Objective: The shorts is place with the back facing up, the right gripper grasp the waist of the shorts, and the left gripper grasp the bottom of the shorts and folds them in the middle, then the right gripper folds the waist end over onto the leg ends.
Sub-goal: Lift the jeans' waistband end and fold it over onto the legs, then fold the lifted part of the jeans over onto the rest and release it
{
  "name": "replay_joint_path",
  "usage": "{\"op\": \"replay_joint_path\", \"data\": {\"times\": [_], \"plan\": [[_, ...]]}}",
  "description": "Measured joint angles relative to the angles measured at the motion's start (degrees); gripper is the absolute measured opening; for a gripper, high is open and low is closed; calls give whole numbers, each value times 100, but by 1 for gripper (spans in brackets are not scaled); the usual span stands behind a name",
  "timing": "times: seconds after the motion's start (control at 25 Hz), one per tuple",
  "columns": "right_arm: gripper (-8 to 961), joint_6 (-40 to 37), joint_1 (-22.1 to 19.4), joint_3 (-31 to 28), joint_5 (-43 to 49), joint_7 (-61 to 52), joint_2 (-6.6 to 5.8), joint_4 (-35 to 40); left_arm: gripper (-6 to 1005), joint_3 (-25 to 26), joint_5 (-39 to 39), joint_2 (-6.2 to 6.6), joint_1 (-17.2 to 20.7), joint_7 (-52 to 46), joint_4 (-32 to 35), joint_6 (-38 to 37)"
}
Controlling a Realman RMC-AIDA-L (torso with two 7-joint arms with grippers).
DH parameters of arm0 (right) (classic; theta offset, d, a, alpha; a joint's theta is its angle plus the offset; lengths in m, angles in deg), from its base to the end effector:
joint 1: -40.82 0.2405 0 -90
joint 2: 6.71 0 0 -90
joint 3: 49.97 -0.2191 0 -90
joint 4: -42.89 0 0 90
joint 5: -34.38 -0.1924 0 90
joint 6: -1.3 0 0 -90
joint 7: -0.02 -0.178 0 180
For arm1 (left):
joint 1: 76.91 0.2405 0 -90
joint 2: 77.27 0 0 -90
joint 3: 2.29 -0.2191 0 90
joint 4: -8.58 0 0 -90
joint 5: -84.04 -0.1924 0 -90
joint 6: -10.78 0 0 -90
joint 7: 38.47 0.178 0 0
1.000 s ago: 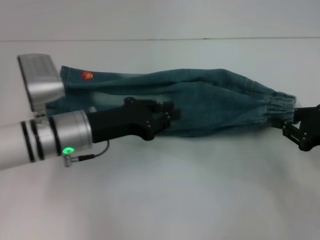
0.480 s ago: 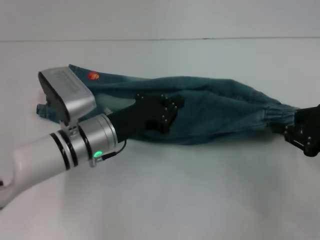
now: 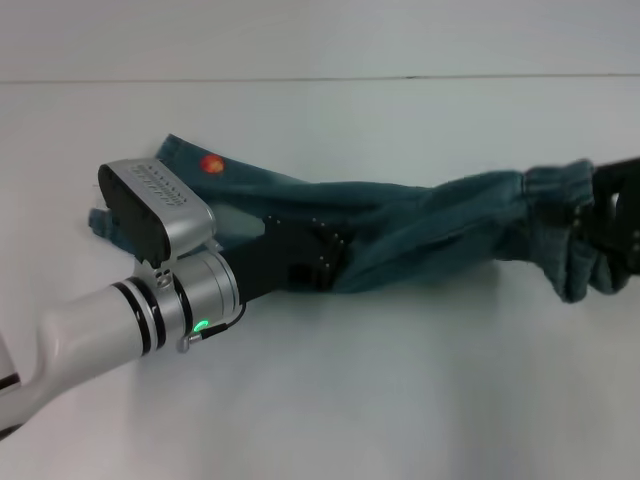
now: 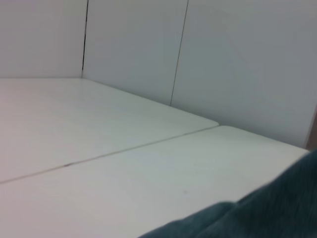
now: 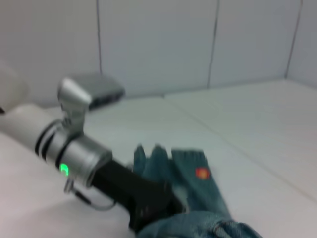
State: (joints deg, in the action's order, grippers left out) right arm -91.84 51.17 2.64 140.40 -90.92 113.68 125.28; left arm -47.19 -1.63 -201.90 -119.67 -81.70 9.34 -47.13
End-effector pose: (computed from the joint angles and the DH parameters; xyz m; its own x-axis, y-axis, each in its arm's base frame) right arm 0.1893 0.2810 0.0672 0.9230 -0.1182 -0.3661 -0.2710 -0.8751 -0.4009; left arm -0.1862 0.3319 -0.1255 0.7671 0.2899 0.5723 0.5391 -0.7748 -0.3301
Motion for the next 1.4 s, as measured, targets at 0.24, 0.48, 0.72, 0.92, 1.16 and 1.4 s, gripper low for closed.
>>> {"op": "replay_joint_path", "data": {"times": [0.24,0.48,0.72,0.92,1.16,1.4], "plan": [[148,46,500,-32,39,-288,-57,296,50,-1,-4,1,154,17,18,-179],[146,262,1478,147,502,-425,-55,-8,52,58,15,-1,375,19,77,-455],[146,422,2414,456,916,-379,-61,-714,53,1054,41,0,1144,20,830,-979],[148,774,3052,847,1321,-334,-70,-1252,54,2261,48,28,1937,-44,1462,-1674],[149,1175,3852,1041,1758,-49,-91,-2151,55,2963,51,25,2766,-455,2001,-2483],[151,1627,4676,1119,2063,431,-88,-3201,56,3168,24,16,3229,-462,2040,-2779]]}}
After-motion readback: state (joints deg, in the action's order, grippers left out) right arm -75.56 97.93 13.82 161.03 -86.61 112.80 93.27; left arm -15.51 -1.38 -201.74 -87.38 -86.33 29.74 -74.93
